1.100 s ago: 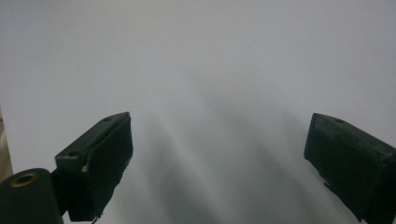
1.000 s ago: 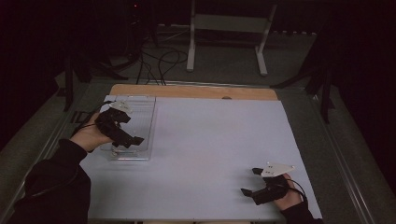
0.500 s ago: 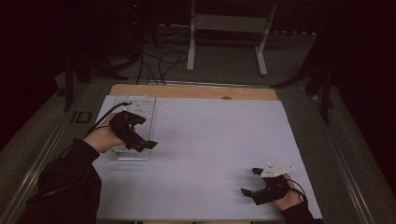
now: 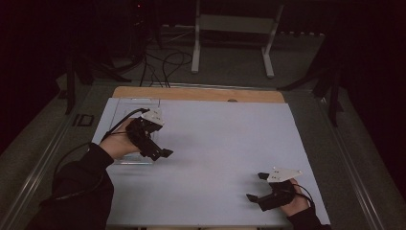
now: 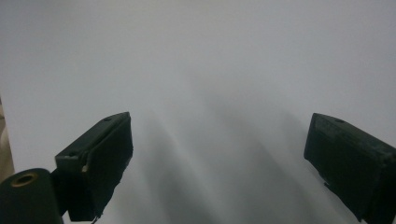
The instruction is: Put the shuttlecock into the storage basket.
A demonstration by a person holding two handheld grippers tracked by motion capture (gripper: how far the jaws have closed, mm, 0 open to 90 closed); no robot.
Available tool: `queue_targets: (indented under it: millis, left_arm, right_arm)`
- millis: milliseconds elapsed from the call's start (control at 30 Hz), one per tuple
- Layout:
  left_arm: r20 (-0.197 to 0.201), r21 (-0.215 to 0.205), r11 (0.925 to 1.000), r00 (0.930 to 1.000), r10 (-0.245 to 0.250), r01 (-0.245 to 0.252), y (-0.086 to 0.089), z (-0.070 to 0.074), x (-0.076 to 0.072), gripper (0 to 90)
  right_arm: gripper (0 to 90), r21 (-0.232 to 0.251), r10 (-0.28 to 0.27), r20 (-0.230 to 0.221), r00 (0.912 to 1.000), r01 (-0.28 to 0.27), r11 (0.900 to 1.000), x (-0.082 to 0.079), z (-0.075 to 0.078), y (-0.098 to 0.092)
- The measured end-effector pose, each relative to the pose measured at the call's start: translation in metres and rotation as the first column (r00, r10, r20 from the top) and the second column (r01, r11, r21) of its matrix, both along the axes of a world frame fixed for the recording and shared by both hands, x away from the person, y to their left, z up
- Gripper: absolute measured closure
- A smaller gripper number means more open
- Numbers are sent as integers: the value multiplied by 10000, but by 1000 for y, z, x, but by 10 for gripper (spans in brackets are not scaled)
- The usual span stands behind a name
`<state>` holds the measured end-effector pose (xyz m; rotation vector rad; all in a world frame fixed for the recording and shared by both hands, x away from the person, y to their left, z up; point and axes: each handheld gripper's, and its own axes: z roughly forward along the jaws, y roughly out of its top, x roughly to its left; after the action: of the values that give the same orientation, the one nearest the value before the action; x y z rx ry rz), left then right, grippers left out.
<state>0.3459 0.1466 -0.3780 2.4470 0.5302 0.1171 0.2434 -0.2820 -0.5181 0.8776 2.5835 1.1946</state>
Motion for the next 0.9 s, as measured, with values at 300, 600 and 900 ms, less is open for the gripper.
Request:
queue_targets:
  millis: [300,600,900]
  left_arm:
    - [148,-184,9982,9982,-573,576,-21,-8,-10,0]
    - [143,-222,9937,9939,-1092,1095,-37,-16,-18,0]
    - [201,-359,9877,9882,-1515,1522,-48,-33,-27,0]
  right_arm:
    - [79,-5,33,28,10000,-33,10000,0,0,0]
    - [79,-59,40,65,10000,-39,10000,0,0,0]
    - [79,-42,103,43,9999,-103,9999,-1,0,0]
